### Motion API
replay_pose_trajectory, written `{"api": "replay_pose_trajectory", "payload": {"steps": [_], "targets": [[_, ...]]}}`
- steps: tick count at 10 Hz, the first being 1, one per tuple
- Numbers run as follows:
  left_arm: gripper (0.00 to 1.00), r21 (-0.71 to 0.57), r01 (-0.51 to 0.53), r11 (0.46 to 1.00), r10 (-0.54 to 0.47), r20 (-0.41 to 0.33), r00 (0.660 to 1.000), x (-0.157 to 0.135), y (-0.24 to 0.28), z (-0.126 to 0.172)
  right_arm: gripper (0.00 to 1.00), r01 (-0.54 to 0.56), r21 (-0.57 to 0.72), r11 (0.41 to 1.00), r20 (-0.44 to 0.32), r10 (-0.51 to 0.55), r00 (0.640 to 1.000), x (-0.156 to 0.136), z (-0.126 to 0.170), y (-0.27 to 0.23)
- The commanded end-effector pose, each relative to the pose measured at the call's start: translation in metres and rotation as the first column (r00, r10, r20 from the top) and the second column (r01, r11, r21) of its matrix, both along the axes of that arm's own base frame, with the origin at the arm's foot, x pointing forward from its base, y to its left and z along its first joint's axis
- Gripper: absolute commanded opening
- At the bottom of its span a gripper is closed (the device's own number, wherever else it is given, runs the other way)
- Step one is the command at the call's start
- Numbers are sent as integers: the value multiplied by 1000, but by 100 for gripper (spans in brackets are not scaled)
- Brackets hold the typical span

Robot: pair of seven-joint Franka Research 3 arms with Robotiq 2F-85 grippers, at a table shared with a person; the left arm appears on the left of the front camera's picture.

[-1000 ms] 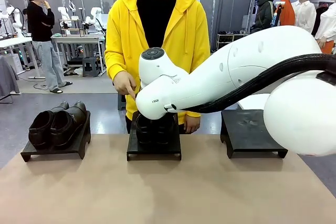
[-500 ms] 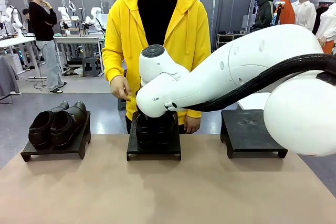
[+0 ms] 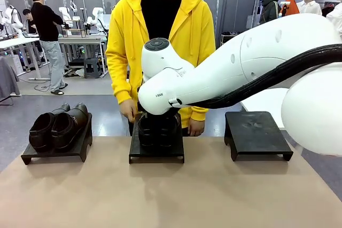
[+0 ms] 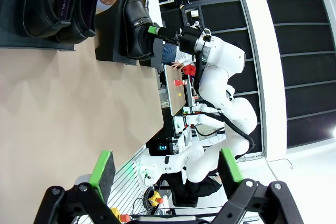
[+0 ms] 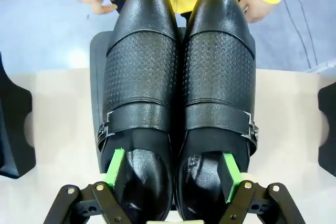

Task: Place the shoes on the stand as instructed by the person.
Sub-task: Pick up another pair of Shoes and place it on the Shoes Stand indicated by the person.

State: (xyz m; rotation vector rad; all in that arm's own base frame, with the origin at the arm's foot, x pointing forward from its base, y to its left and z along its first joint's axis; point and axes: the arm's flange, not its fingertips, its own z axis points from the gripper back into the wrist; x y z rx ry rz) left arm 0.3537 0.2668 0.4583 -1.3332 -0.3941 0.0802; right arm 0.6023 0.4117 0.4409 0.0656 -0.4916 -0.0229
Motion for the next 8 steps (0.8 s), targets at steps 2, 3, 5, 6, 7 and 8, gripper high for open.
{"api": "replay_pose_trajectory", "payload": {"steps": [2,3,5,6,7,8], "targets": [[100,14,-1,1000,1,3,1000,-3,-1,1,87,6,-9,1000,6,-6,1000,7,-7,1],[100,14,-1,1000,1,3,1000,-3,-1,1,87,6,-9,1000,6,-6,1000,7,-7,1],[100,14,-1,1000,1,3,1000,-3,-1,1,87,6,-9,1000,6,-6,1000,7,-7,1],[100,14,-1,1000,1,3,1000,-3,-1,1,87,6,-9,1000,6,-6,1000,7,-7,1],[100,14,-1,1000,1,3,1000,-3,-1,1,87,6,-9,1000,6,-6,1000,7,-7,1],[100,14,-1,1000,1,3,1000,-3,-1,1,87,6,-9,1000,6,-6,1000,7,-7,1]]}}
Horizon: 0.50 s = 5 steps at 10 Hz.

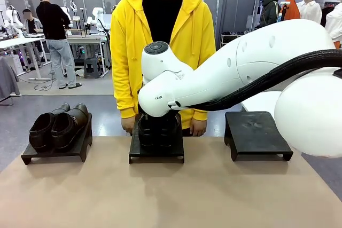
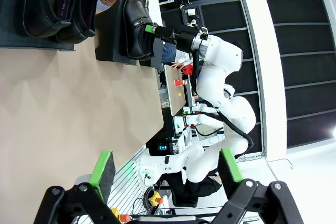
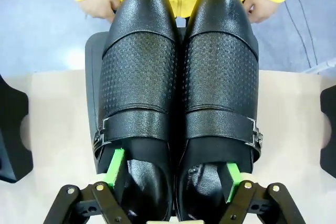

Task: Place the shoes on the stand as instructed by the person.
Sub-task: Pick up another pair of Shoes and place it on the Shoes Stand indicated by the person.

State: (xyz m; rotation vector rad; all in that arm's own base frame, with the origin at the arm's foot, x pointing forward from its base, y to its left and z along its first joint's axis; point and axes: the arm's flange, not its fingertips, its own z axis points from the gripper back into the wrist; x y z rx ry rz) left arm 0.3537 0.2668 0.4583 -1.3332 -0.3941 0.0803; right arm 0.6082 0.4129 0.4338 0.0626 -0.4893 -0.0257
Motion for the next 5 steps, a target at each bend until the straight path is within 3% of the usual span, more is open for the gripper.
{"api": "replay_pose_trajectory", "payload": {"steps": [1,5], "targets": [[100,14,-1,1000,1,3,1000,-3,-1,1,87,3,-7,1000,9,-3,1000,1,0,0],[100,14,-1,1000,1,3,1000,-3,-1,1,87,0,0,1000,0,0,1000,0,0,0]]}}
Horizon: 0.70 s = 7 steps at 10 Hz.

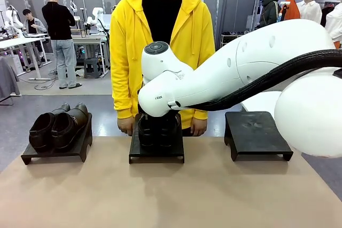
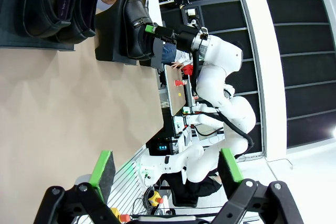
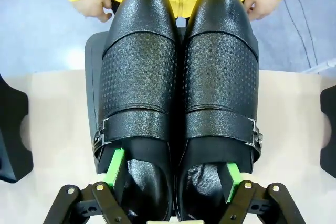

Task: Place the shoes on the stand as instructed by the person.
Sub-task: Pick up another pair of Shoes and place it on the Shoes Stand indicated by the person.

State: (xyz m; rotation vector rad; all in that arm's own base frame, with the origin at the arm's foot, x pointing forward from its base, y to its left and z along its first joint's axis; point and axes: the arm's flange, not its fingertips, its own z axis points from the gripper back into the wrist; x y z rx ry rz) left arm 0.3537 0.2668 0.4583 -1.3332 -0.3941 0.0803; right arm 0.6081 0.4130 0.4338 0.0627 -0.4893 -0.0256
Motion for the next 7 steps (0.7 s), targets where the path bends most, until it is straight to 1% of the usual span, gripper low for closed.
{"api": "replay_pose_trajectory", "payload": {"steps": [1,2,4,5,6,7], "targets": [[100,14,-1,1000,1,3,1000,-3,-1,1,87,-46,40,998,-79,49,996,-14,14,-24],[100,14,-1,1000,1,3,1000,-3,-1,1,87,-97,84,992,-117,106,987,-32,30,-47],[100,14,-1,1000,1,3,1000,-3,-1,1,87,-108,233,967,-189,154,970,-51,62,-93],[100,14,-1,1000,1,3,1000,-3,-1,1,87,-113,330,937,-210,189,959,-60,81,-120],[100,14,-1,1000,1,3,1000,-3,-1,1,87,-96,405,909,-249,211,945,-63,94,-149],[100,14,-1,1000,1,3,1000,-3,-1,1,87,-45,479,876,-269,196,943,-64,102,-184]]}}
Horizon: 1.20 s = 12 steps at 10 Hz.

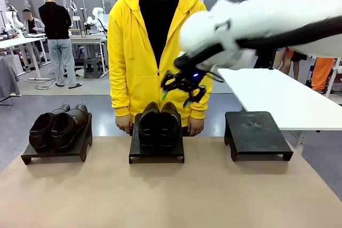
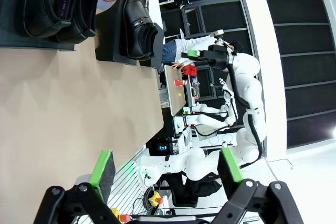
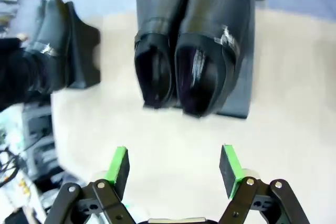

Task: Place the shoes on the stand as instructed by the person.
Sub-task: Pick up another pair of Shoes and place it on the Shoes Stand indicated by the person.

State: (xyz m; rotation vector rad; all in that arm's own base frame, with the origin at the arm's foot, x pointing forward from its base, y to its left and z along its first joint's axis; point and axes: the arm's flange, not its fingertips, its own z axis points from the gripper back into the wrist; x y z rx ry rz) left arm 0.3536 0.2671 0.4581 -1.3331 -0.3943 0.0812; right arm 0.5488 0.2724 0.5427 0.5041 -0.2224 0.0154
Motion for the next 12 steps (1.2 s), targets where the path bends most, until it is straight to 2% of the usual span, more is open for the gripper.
{"api": "replay_pose_trajectory", "payload": {"steps": [1,2,4,5,7,8,9,11,12], "targets": [[100,15,-1,1000,1,4,1000,-2,-1,1,87,28,181,983,-133,-4,991,-8,1,-86],[100,15,-1,1000,1,4,1000,-2,-1,1,87,38,303,952,-156,10,988,-21,6,-135],[100,15,-1,1000,1,4,1000,-2,-1,1,87,65,416,907,-168,6,986,-53,-5,-214],[100,15,-1,1000,1,4,1000,-2,-1,1,87,86,450,889,-153,-18,988,-73,-15,-248],[100,15,-1,1000,1,4,1000,-2,-1,1,87,172,556,813,-137,-115,984,-123,-37,-315],[100,15,-1,1000,1,4,1000,-2,-1,1,87,263,559,786,-175,-198,965,-143,-50,-338],[100,15,-1,1000,1,4,1000,-2,-1,1,87,294,596,747,-175,-237,956,-164,-62,-359],[100,15,-1,1000,1,4,1000,-2,-1,1,87,398,661,636,-211,-351,912,-209,-69,-390],[100,15,-1,1000,1,4,1000,-2,-1,1,87,423,673,606,-214,-388,897,-226,-71,-397]]}}
